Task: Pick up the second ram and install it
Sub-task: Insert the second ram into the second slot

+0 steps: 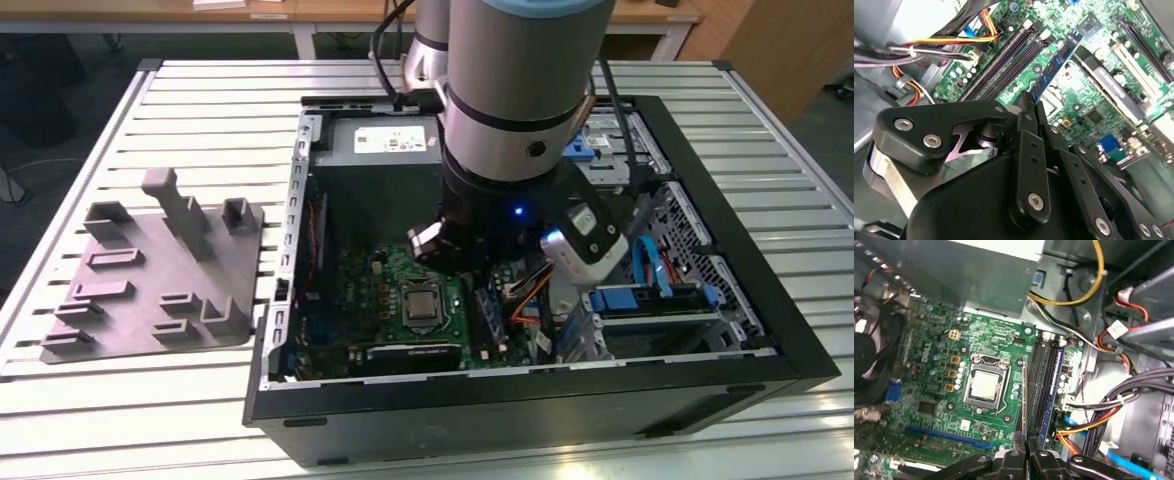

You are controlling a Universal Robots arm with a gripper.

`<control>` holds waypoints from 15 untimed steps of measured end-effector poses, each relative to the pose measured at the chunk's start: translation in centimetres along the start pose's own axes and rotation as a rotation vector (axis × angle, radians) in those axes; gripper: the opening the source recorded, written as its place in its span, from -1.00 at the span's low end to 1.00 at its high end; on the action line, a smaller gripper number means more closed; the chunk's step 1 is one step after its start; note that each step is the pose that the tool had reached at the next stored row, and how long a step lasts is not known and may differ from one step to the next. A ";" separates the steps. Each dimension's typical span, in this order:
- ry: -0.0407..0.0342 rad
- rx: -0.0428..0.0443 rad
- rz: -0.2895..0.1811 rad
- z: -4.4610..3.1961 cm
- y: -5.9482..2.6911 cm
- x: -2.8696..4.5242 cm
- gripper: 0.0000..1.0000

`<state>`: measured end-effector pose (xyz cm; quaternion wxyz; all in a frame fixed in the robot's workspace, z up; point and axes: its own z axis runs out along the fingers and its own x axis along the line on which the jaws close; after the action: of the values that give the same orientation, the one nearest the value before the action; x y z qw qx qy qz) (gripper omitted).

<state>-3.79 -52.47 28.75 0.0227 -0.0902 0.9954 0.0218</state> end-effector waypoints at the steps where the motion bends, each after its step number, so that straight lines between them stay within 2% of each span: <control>1: -0.0007 0.0008 0.018 0.01 0.00 0.00 -0.73; 8: -0.0053 0.0068 0.136 0.03 0.00 0.00 -0.73; 15: -0.0082 0.0103 0.209 0.04 0.00 0.00 -0.73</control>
<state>-3.79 -52.47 28.71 0.0249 0.0145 0.9994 0.0192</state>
